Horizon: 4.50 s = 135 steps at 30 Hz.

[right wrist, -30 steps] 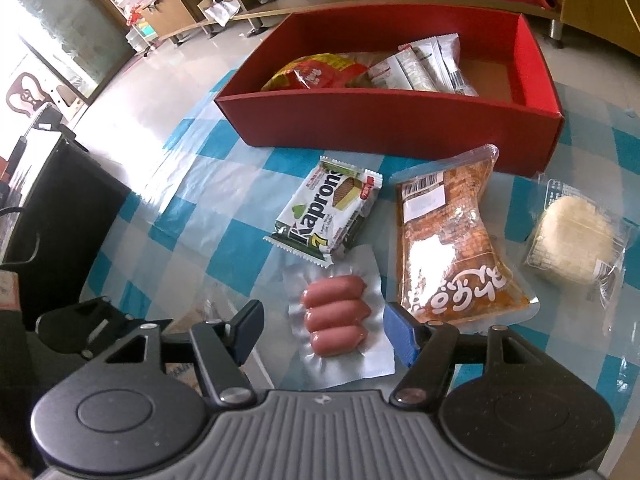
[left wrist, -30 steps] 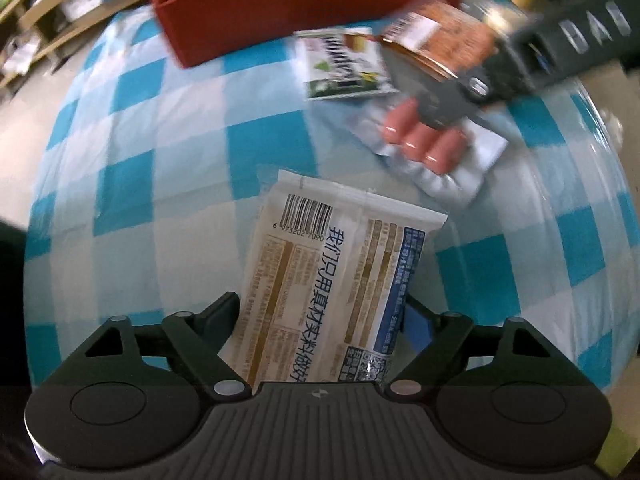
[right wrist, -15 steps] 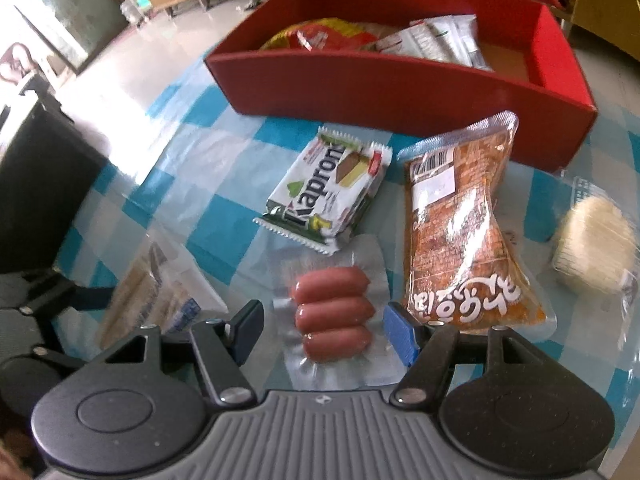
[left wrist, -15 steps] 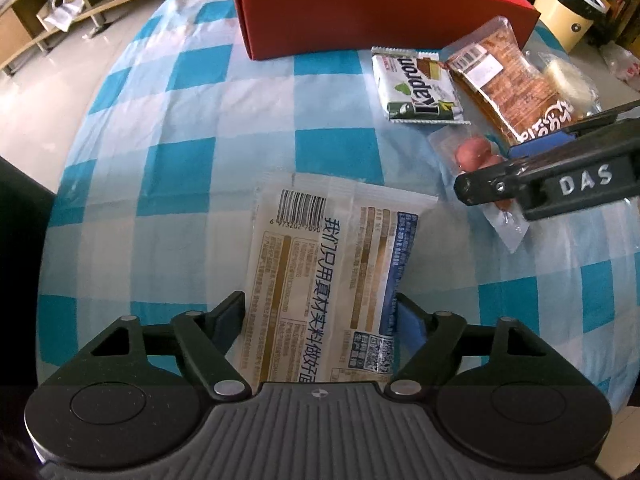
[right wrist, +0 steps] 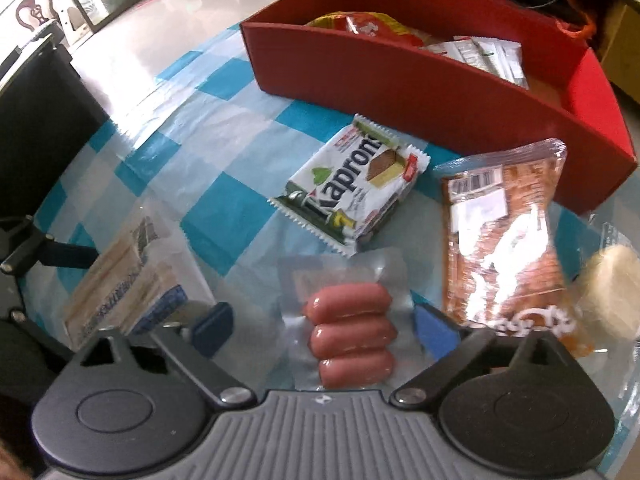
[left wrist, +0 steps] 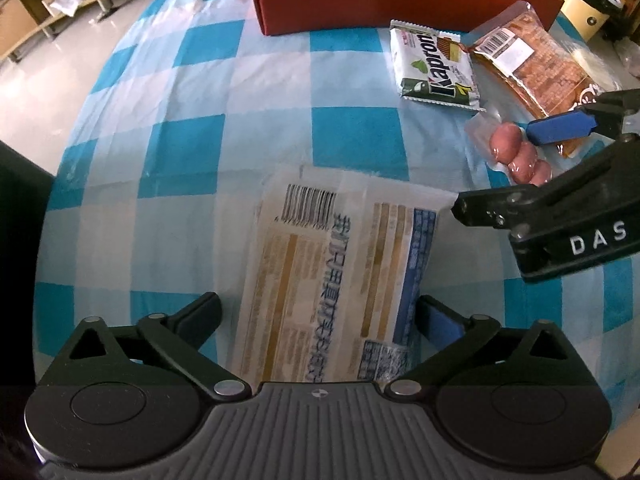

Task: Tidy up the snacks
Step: 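Close the right tool on the red sausage vacuum pack while the left tool holds the bread packet, then lift and carry the bread packet and sausage pack over the red box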

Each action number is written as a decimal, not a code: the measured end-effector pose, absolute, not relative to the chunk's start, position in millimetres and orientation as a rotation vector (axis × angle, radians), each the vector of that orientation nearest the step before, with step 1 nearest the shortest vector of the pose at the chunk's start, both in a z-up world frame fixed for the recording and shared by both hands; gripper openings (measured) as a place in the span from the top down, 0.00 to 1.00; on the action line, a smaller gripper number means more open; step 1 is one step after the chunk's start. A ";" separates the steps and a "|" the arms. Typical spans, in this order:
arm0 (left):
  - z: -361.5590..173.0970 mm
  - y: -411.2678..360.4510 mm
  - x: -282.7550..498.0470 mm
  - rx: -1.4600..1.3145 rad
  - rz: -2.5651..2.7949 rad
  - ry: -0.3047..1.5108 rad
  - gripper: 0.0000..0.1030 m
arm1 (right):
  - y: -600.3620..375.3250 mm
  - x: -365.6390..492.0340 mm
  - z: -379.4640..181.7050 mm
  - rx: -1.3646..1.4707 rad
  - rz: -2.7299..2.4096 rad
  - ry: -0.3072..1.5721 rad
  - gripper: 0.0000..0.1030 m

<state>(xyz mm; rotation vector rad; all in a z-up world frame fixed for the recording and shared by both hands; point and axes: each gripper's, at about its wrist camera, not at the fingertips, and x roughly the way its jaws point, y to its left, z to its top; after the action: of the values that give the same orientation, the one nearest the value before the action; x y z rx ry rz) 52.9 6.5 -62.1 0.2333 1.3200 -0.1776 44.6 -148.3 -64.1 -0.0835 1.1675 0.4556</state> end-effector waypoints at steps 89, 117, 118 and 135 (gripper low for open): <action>6.3 -32.8 77.6 0.127 -0.196 1.129 0.25 | -205.9 5.9 15.5 0.107 0.343 0.911 0.35; 16.4 -49.0 86.0 0.131 -0.203 1.090 0.25 | -222.0 7.6 25.3 0.137 0.310 0.875 0.35; 16.8 -49.7 86.4 0.132 -0.203 1.088 0.25 | -222.5 8.0 25.6 0.137 0.309 0.875 0.35; 28.0 -56.8 93.3 0.137 -0.193 1.042 0.25 | -229.3 12.9 36.7 0.160 0.293 0.850 0.35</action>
<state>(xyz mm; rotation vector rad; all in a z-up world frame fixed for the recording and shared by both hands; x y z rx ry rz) 93.3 -56.8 28.0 0.1375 1.0417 -0.1926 12.9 -229.3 36.7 0.1604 0.8502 0.2927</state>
